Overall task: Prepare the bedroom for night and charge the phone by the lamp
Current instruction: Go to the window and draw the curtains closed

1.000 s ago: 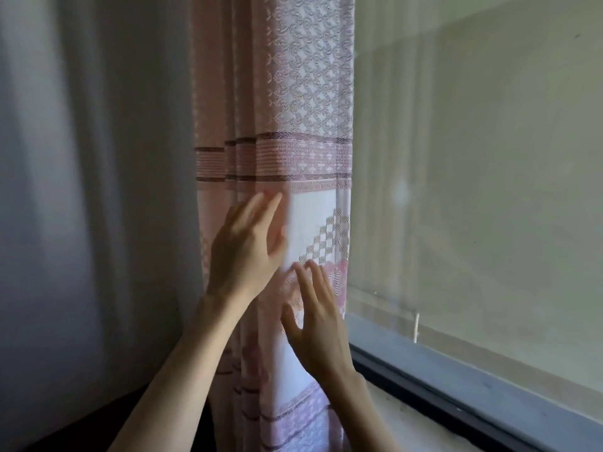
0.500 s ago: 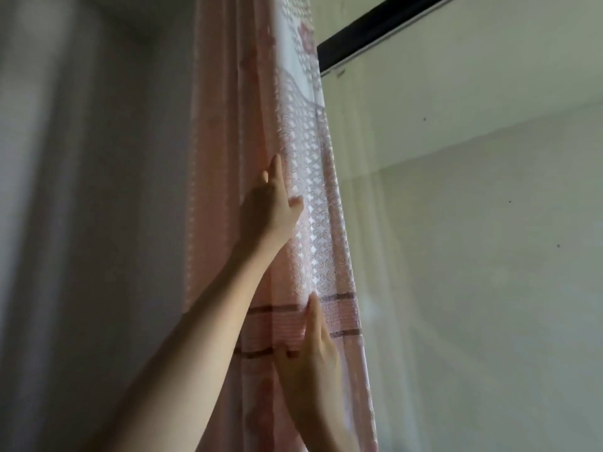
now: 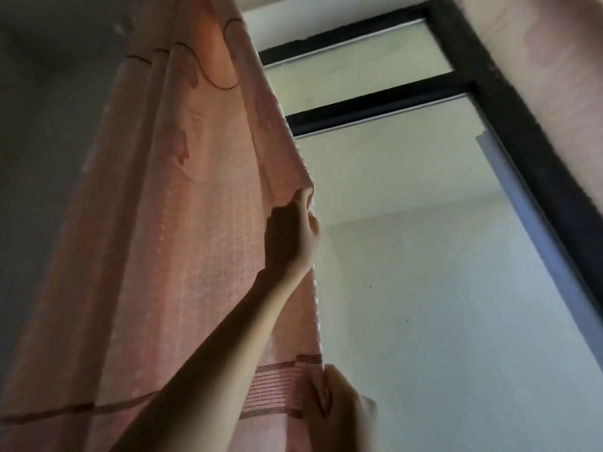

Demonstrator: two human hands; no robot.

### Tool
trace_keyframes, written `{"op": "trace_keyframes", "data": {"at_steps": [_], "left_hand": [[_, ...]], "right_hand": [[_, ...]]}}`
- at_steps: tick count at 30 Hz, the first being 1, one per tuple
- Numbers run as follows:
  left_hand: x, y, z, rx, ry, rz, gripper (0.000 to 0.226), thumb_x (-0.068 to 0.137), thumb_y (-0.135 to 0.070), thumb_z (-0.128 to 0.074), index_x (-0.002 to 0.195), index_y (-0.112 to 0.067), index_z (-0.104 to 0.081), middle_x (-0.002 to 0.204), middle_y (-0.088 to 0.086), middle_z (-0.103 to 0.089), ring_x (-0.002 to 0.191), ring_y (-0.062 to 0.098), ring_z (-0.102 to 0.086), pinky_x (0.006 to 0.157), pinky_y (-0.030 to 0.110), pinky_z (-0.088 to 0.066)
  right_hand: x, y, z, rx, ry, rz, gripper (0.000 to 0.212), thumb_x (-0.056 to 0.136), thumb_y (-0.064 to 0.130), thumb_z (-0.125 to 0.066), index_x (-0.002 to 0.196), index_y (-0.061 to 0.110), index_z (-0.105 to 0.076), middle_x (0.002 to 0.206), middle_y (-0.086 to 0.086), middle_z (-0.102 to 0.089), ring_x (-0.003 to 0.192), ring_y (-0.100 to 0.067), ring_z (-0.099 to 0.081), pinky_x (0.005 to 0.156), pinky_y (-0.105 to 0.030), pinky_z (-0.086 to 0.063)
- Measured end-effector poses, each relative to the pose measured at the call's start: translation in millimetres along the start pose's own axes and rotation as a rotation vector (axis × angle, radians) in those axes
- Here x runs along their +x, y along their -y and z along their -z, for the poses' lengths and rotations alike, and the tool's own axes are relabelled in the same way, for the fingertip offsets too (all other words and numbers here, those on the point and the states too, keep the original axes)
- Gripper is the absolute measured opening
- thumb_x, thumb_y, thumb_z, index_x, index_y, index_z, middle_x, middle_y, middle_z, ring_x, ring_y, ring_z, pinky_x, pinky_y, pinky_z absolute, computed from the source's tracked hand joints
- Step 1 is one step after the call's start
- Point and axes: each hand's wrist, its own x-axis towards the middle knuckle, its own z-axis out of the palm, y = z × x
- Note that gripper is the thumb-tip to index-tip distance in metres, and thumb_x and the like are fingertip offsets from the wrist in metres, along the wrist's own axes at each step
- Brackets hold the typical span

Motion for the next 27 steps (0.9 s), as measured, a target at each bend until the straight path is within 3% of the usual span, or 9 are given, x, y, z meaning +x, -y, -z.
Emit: {"op": "trace_keyframes", "data": {"at_steps": [2,7,10,13,17,19,21,24,27], "left_hand": [[10.7,-36.7,-16.8,-0.043,-0.019,-0.003,0.035,0.085,0.000,-0.053,0.120,-0.005,-0.054,0.105,0.016,-0.068,0.093,0.030,-0.065,0.080,0.029,-0.047],[43.6,-135.6,-50.1,-0.090,-0.065,-0.018,0.034,0.087,0.000,-0.050,0.121,-0.004,-0.053,0.109,0.016,-0.067,0.094,0.027,-0.065,0.084,0.028,-0.046],[66.7,-198.9,-68.4,-0.137,-0.079,-0.003,0.032,0.089,-0.002,-0.046,0.120,-0.003,-0.053,0.105,0.017,-0.067,0.092,0.027,-0.065,0.087,0.032,-0.049],[84.8,-268.5,-84.5,-0.203,-0.101,0.027,0.027,0.092,-0.005,-0.043,0.115,-0.001,-0.055,0.105,0.017,-0.067,0.092,0.025,-0.064,0.085,0.029,-0.049],[97.9,-376.5,-92.6,-0.345,-0.087,0.014,0.025,0.092,-0.001,-0.040,0.112,0.002,-0.055,0.111,0.016,-0.064,0.096,0.022,-0.060,0.080,0.023,-0.039],[100.7,-425.1,-97.2,-0.403,-0.038,-0.004,0.026,0.090,0.004,-0.040,0.113,0.004,-0.053,0.109,0.016,-0.064,0.090,0.018,-0.059,0.074,0.020,-0.040],[99.8,-464.1,-104.1,-0.443,0.022,-0.059,0.023,0.088,0.006,-0.041,0.108,0.004,-0.053,0.102,0.017,-0.064,0.088,0.022,-0.060,0.071,0.021,-0.043],[93.8,-502.5,-112.7,-0.474,0.075,-0.110,0.023,0.088,0.002,-0.045,0.110,0.003,-0.051,0.102,0.018,-0.064,0.093,0.027,-0.061,0.074,0.026,-0.045],[94.2,-511.5,-120.6,-0.477,0.093,-0.108,0.028,0.088,0.003,-0.043,0.115,0.001,-0.049,0.102,0.015,-0.064,0.091,0.024,-0.060,0.072,0.023,-0.042]], "right_hand": [[23.6,-12.4,32.6,-0.101,-0.009,0.013,0.026,0.065,0.035,-0.046,0.045,0.018,-0.046,0.032,0.000,-0.036,0.043,-0.008,-0.028,0.036,-0.017,-0.033],[85.7,-36.6,120.8,-0.158,-0.044,0.100,0.034,0.072,0.037,-0.050,0.047,0.014,-0.045,0.033,-0.002,-0.045,0.058,-0.012,-0.051,0.041,-0.015,-0.031],[129.6,-47.6,179.3,-0.184,-0.028,0.145,0.043,0.080,0.024,-0.062,0.044,0.021,-0.038,0.030,0.004,-0.039,0.064,0.008,-0.053,0.040,0.002,-0.025],[170.8,-52.6,240.2,-0.262,-0.004,0.247,0.041,0.091,0.026,-0.054,0.055,0.028,-0.035,0.043,0.023,-0.023,0.043,0.028,-0.039,0.043,0.008,-0.024],[215.3,-66.3,312.2,-0.355,-0.090,0.291,0.040,0.088,0.030,-0.047,0.051,0.032,-0.031,0.036,0.015,-0.032,0.027,0.007,-0.040,0.035,0.002,-0.025],[235.9,-67.8,348.6,-0.374,-0.123,0.250,0.038,0.085,0.025,-0.050,0.050,0.032,-0.036,0.041,0.010,-0.047,0.034,0.001,-0.050,0.032,-0.006,-0.026],[250.5,-70.5,383.2,-0.345,0.048,0.122,0.027,0.093,0.028,-0.045,0.066,0.033,-0.048,0.062,0.016,-0.053,0.047,0.007,-0.050,0.050,0.000,-0.036],[260.7,-85.5,426.4,-0.463,0.040,0.081,0.017,0.094,0.034,-0.041,0.094,0.029,-0.057,0.082,0.016,-0.055,0.050,0.009,-0.035,0.061,0.011,-0.025],[255.9,-89.8,437.6,-0.447,-0.002,0.083,0.020,0.087,0.030,-0.055,0.070,0.025,-0.063,0.063,0.010,-0.064,0.036,0.006,-0.041,0.056,0.009,-0.029]]}}
